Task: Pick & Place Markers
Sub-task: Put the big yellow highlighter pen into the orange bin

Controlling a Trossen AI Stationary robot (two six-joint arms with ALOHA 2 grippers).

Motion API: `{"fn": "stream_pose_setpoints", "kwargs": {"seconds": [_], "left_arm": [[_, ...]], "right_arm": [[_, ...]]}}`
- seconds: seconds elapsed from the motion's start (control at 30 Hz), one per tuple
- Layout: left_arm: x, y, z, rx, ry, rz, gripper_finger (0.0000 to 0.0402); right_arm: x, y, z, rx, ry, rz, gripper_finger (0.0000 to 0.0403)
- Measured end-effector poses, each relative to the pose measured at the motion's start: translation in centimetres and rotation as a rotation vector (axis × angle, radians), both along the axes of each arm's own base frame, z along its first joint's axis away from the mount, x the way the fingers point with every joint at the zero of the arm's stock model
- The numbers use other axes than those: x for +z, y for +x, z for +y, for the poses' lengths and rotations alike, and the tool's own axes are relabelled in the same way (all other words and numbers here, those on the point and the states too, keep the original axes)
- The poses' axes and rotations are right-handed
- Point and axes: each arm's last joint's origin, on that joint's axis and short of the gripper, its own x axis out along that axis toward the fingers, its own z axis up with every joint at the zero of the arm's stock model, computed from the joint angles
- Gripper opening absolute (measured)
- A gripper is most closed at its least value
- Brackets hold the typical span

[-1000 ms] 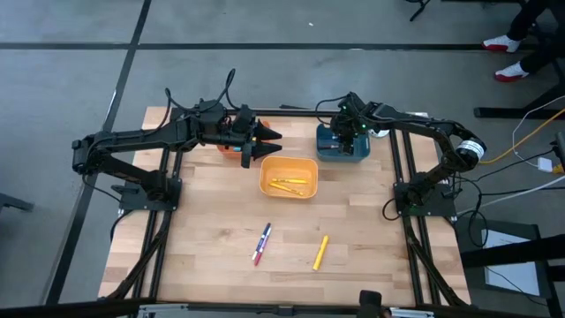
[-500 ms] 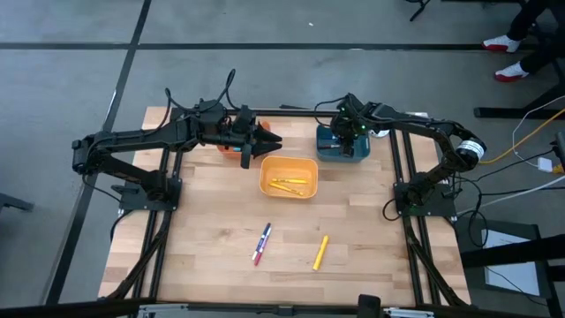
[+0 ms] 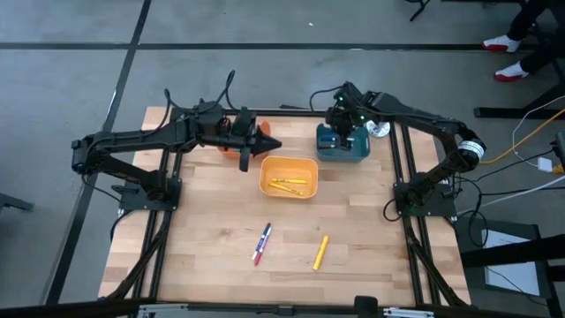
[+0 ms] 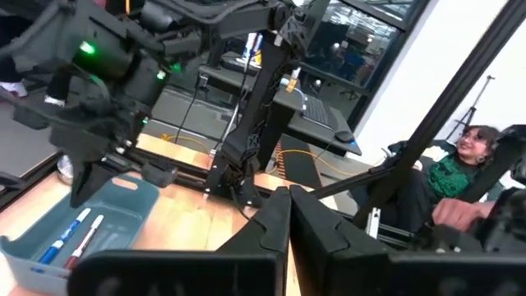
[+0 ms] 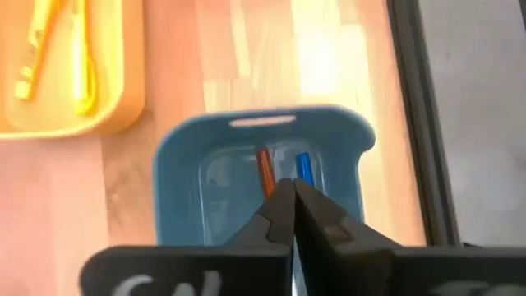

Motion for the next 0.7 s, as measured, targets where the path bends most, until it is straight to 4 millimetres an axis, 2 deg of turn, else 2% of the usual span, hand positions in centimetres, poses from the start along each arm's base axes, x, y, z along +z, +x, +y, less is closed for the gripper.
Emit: {"fn": "stream_pose_setpoints", "kwargs": {"seconds": [0.23, 0.43, 0.7], "left_arm": [[0.1, 0.1, -0.5, -0.02, 0.002, -0.002, 0.0002], [0.1, 0.1, -1.2, -0.046, 0.018, -0.003, 0.0001], [0.7, -1.1, -1.7, -0.057, 0.035, -0.003, 0.0001]], "right_arm": [[2.6, 0.7, 0.4, -0.007, 0.009, -0.057, 0.0007], [4.3, 1.2, 1.5, 0.024, 0.102, -0.104, 0.0006], [7.2, 0.2, 4.5, 0.013, 0.136, -0.211, 0.0002]]}}
